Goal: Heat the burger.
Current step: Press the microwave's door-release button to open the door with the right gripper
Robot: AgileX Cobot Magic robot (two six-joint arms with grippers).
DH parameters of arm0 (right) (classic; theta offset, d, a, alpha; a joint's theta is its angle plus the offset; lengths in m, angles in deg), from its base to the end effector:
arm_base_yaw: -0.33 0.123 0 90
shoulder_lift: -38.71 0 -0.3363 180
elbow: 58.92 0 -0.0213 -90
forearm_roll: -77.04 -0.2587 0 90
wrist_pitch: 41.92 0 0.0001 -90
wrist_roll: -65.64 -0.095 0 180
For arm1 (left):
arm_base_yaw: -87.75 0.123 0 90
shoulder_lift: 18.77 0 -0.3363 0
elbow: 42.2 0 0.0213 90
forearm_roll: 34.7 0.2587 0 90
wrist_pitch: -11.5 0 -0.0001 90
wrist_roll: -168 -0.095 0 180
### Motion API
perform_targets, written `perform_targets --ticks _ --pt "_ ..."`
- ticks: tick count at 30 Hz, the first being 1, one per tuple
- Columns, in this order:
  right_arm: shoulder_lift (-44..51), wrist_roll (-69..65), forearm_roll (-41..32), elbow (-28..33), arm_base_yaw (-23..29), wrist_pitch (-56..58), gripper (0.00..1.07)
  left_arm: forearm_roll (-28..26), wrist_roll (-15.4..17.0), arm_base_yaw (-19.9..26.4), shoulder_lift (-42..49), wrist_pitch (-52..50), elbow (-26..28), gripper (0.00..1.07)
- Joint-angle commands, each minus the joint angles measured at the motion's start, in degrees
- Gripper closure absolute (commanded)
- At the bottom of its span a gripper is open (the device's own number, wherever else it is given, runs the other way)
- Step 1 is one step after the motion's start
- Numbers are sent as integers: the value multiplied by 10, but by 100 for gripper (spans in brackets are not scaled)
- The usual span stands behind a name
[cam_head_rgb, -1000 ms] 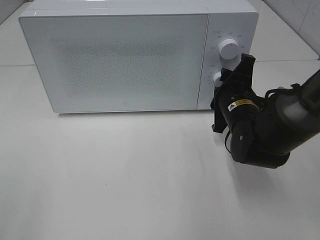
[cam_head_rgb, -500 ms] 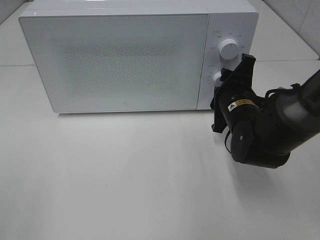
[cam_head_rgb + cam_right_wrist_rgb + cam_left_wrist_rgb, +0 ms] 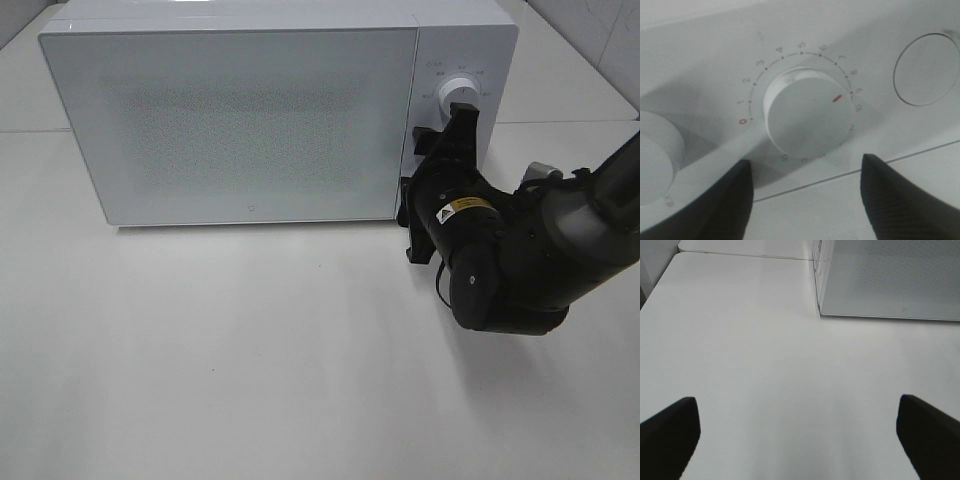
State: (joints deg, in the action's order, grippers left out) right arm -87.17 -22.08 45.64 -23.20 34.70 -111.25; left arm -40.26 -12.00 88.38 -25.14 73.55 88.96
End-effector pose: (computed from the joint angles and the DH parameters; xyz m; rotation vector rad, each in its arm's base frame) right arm 0.3411 0.1772 0.1488 1.3253 1.2768 1.3190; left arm -0.0496 -0.0087 0.2821 -0.0043 2.0445 -0.1092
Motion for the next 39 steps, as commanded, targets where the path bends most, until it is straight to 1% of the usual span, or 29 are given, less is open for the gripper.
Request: perform_targets --ticks 1,2,3,5,7,13,15,16,17,18,19,20,21,24,26,27,28,29,30,31,32,33,34,35,36,37,38,39 --pt "4 39 -6 -11 -6 -128 40 1 0 2 7 -10 0 6" --pt "4 39 -6 -11 -6 -128 40 1 0 2 7 -10 0 6" --pt "4 48 -5 -11 -4 -128 36 1 0 2 7 -10 0 6" --pt "4 48 -1 -11 -4 -128 35 1 0 2 7 -10 0 6" --pt "12 57 20 2 -4 -126 32 1 0 2 7 -10 0 6" --pt "44 115 42 27 -4 -120 32 1 0 2 7 -10 0 6" --pt "90 189 71 57 -4 -86 32 1 0 2 7 -10 0 6" --pt "90 189 71 57 -4 -86 32 1 0 2 7 -10 0 6" --pt "105 210 79 65 -4 -67 32 1 0 2 7 -10 0 6" --pt "138 265 88 76 -4 -30 32 1 0 2 7 -10 0 6" --pt "138 265 88 76 -4 -30 32 1 0 2 7 -10 0 6" --pt "153 297 96 82 -4 -10 32 1 0 2 7 -10 0 6" --pt "183 356 108 91 -6 37 32 1 0 2 7 -10 0 6" --pt "195 382 112 95 -6 60 32 1 0 2 7 -10 0 6" --pt "260 527 107 103 -6 168 32 1 0 2 7 -10 0 6" --pt "260 527 107 103 -6 168 32 1 0 2 7 -10 0 6" --pt "274 570 107 103 -6 193 32 1 0 2 7 -10 0 6" --pt "295 642 107 103 -6 230 32 1 0 2 7 -10 0 6" --pt "295 642 107 103 -6 230 32 1 0 2 7 -10 0 6" --pt "303 670 107 103 -6 247 32 1 0 2 7 -10 0 6" --pt "319 722 107 101 -6 292 32 1 0 2 7 -10 0 6" --pt "319 722 107 101 -6 292 32 1 0 2 7 -10 0 6" --pt "327 749 107 101 -10 317 32 1 0 2 7 -10 0 6" --pt "339 791 106 101 -21 368 32 1 0 2 7 -10 0 6" --pt "339 791 106 101 -21 368 32 1 0 2 7 -10 0 6" --pt "346 806 104 101 -28 402 32 1 0 2 7 -10 0 6" --pt "359 825 97 98 -49 478 32 1 0 2 7 -10 0 6" --pt "359 825 97 98 -49 478 32 1 0 2 7 -10 0 6"
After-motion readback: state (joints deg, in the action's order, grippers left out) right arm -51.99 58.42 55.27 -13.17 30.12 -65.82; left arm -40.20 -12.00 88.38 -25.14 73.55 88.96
